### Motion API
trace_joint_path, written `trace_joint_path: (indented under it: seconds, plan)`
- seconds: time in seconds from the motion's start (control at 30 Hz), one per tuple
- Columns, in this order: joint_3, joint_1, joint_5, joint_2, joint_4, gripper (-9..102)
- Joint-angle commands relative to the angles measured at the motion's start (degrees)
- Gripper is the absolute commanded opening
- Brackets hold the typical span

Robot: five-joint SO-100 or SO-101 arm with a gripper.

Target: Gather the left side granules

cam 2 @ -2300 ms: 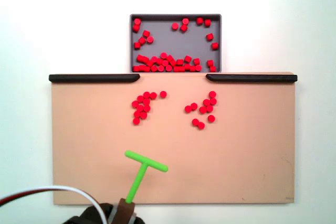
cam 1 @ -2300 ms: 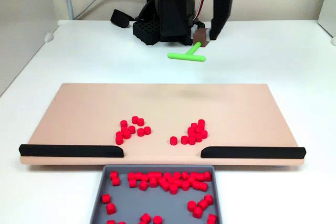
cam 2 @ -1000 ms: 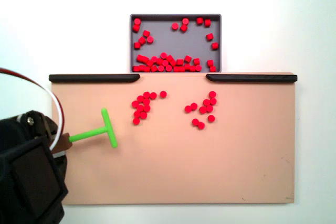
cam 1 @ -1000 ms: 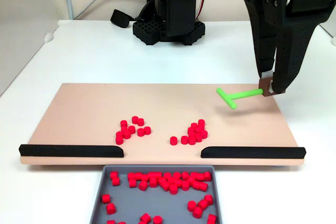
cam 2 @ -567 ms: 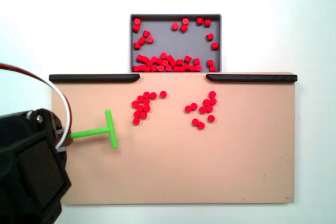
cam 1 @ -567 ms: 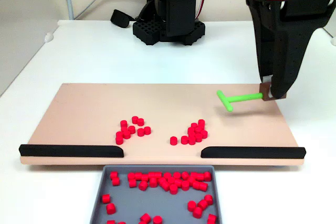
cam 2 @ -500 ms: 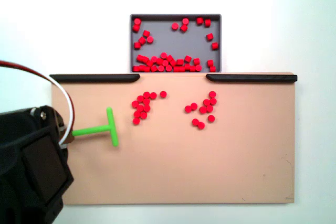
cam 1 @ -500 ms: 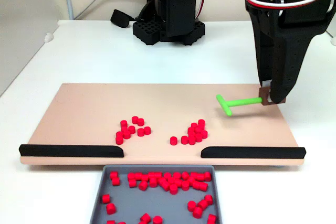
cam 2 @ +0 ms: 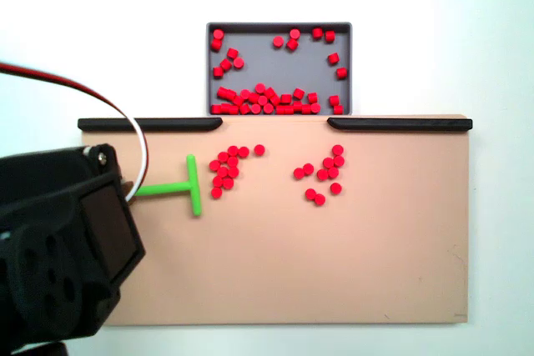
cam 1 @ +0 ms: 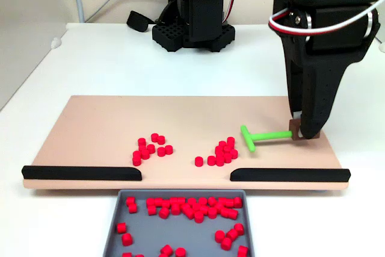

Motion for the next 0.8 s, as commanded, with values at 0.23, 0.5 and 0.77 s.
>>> trace_joint_path:
  seconds: [0.23,0.5,0.77]
  plan:
    - [-4.2,1.0,2.0,-2.4,-0.3,0]
    - [-4.1,1.8,2.7,-4.0,-0.3,0]
    - [-4.1,3.0,2.6,-4.4,-0.3,0]
